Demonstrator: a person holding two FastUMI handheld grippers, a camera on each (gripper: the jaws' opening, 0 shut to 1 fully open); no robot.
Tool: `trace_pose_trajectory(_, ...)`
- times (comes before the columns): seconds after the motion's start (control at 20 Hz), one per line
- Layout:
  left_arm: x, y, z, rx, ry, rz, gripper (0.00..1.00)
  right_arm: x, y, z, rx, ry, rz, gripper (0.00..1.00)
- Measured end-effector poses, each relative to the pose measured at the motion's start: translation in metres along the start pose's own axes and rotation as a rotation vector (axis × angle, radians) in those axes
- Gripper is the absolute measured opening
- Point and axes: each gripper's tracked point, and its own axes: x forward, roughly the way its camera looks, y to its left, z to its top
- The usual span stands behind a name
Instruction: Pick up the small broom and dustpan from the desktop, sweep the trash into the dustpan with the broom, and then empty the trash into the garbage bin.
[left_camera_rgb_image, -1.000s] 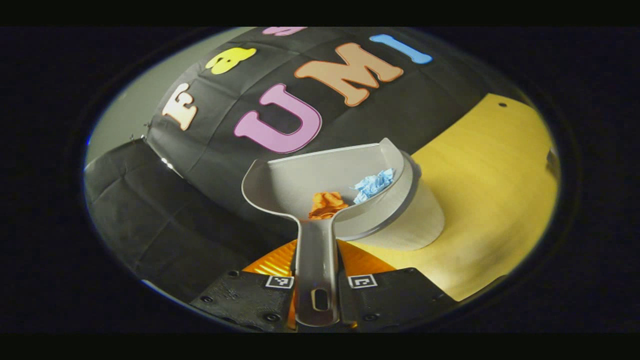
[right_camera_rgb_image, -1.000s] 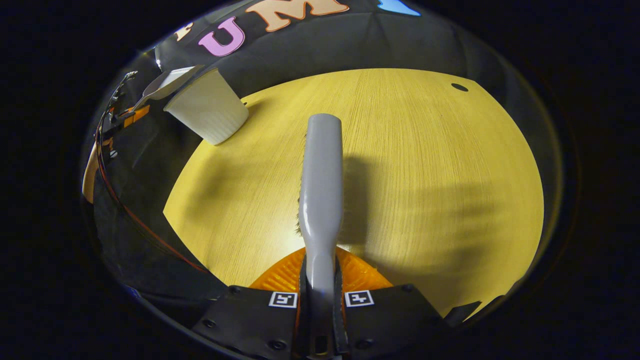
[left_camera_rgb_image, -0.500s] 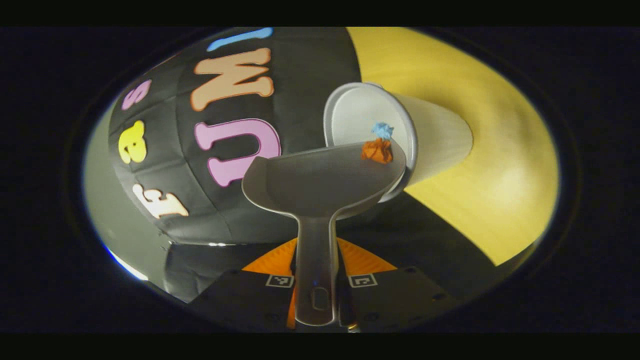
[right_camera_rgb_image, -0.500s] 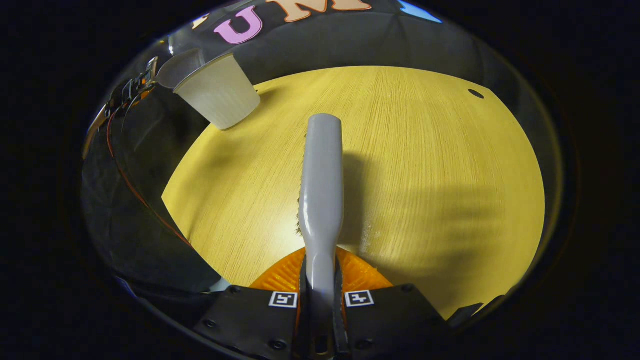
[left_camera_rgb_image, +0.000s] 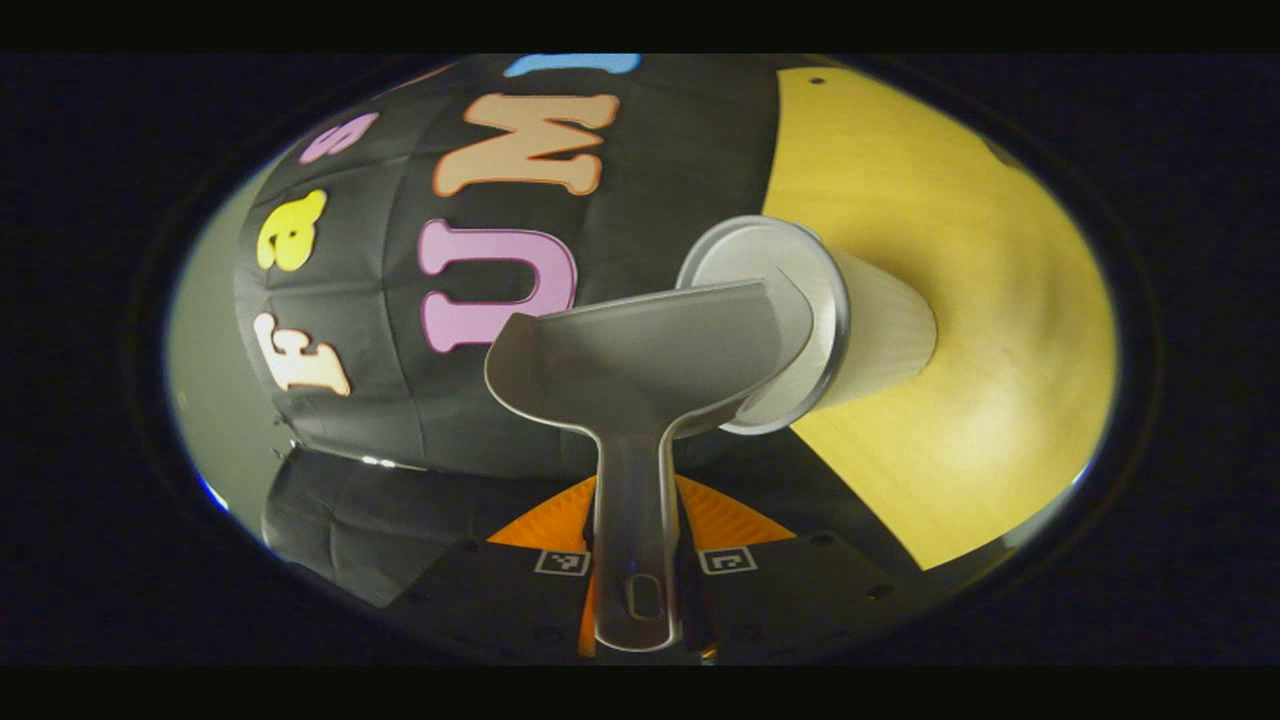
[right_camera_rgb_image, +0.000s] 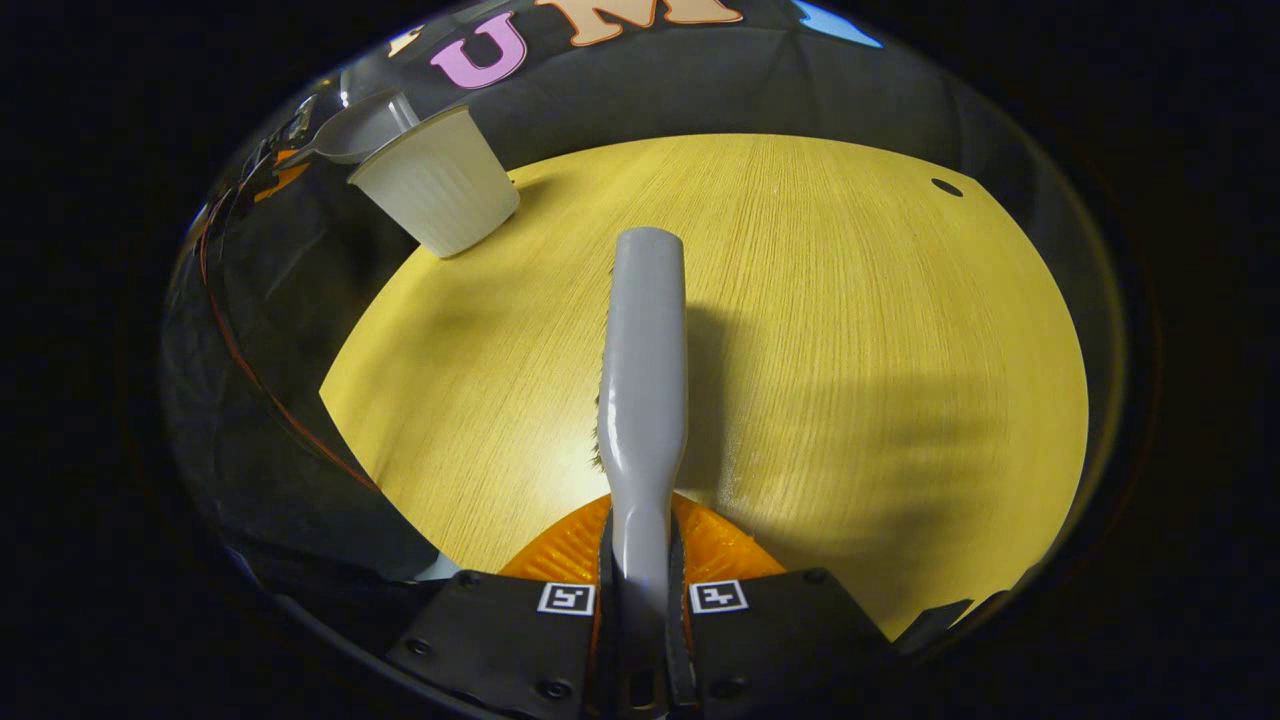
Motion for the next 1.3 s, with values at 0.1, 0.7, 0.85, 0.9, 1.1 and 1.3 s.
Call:
trace_pose_trajectory(0.1,-0.017,-0.003,0.011,-0.147,-0.049,-0.002,0.25,0.003,0.001,-0.001,0.004,-0.018,-0.002,0.20)
trace_pose_trajectory(0.7,-0.132,-0.176,0.191,-0.848,-0.388,-0.330,0.24,-0.016,-0.001,0.024,0.102,-0.175,-0.073,0.21)
trace_pose_trajectory(0.85,-0.144,-0.219,0.195,-0.908,-0.356,-0.372,0.24,-0.017,-0.006,0.025,0.118,-0.195,-0.138,0.21)
trace_pose_trajectory(0.9,-0.143,-0.237,0.191,-0.907,-0.323,-0.384,0.25,-0.017,-0.007,0.024,0.125,-0.190,-0.158,0.21)
trace_pose_trajectory(1.1,-0.138,-0.311,0.170,-0.919,-0.207,-0.451,0.22,-0.016,-0.018,0.021,0.123,-0.167,-0.266,0.21)
trace_pose_trajectory(1.3,-0.136,-0.370,0.149,-0.922,-0.070,-0.531,0.22,-0.011,-0.022,0.012,0.135,-0.077,-0.326,0.21)
